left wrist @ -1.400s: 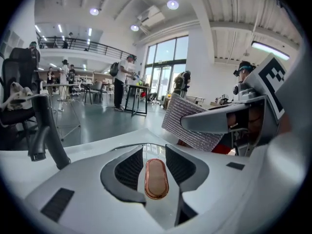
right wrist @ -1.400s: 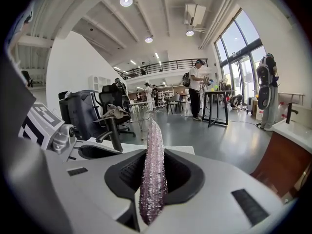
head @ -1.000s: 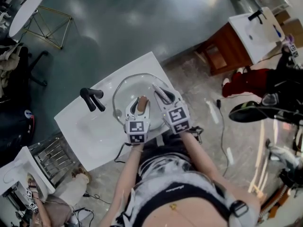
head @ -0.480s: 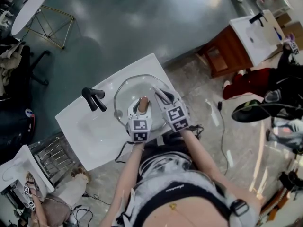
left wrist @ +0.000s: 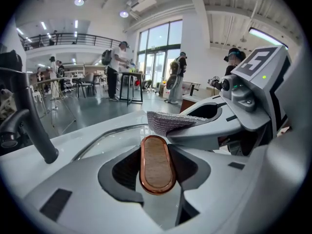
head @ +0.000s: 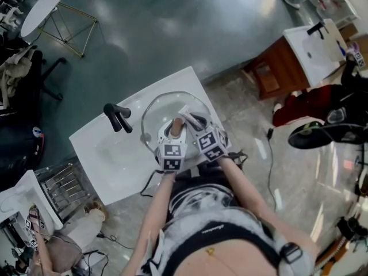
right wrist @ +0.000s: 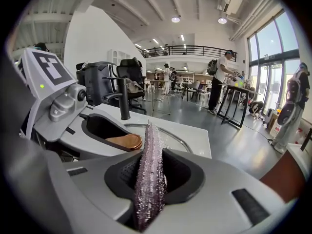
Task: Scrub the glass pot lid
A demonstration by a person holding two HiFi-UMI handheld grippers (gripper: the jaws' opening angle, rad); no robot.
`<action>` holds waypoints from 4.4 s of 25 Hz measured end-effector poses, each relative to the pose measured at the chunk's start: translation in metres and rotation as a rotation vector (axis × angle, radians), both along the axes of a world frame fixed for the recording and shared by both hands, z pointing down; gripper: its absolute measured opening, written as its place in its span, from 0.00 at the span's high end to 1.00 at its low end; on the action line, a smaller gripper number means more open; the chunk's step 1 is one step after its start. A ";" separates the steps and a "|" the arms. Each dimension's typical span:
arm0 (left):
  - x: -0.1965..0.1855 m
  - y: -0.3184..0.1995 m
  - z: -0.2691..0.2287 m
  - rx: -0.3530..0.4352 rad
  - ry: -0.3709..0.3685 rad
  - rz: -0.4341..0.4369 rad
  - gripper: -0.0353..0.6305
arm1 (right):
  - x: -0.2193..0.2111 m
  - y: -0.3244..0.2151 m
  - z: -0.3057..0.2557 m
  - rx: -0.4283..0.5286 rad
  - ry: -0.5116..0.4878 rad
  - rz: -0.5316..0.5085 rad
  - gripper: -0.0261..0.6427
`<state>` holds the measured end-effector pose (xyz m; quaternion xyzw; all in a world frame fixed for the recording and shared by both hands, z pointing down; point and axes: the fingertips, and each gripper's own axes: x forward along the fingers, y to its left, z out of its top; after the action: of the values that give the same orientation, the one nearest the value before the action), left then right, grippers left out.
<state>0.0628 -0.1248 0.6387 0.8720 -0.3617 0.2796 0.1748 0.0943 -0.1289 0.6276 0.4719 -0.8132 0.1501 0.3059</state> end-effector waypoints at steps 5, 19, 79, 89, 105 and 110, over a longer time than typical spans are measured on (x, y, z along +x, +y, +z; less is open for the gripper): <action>-0.001 -0.001 0.000 0.003 -0.003 -0.002 0.68 | -0.005 0.002 0.001 -0.036 -0.031 -0.037 0.83; 0.001 -0.001 0.001 0.005 -0.011 -0.005 0.68 | 0.020 -0.016 0.016 -0.047 0.049 -0.040 0.83; 0.001 0.000 0.008 -0.011 -0.011 -0.006 0.68 | -0.048 -0.072 0.023 -0.068 0.086 -0.486 0.82; 0.002 0.001 0.010 -0.016 -0.024 -0.009 0.68 | -0.060 -0.058 0.016 -0.204 0.006 -0.580 0.82; 0.002 0.000 0.012 -0.024 -0.032 -0.014 0.68 | -0.082 -0.073 0.020 -0.200 0.073 -0.602 0.82; 0.003 -0.002 0.011 -0.022 -0.047 -0.019 0.68 | -0.102 -0.073 0.019 -0.205 0.084 -0.676 0.82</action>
<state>0.0658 -0.1267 0.6499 0.8599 -0.3709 0.3021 0.1784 -0.0078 -0.2019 0.6470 0.1489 -0.8908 0.1016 0.4172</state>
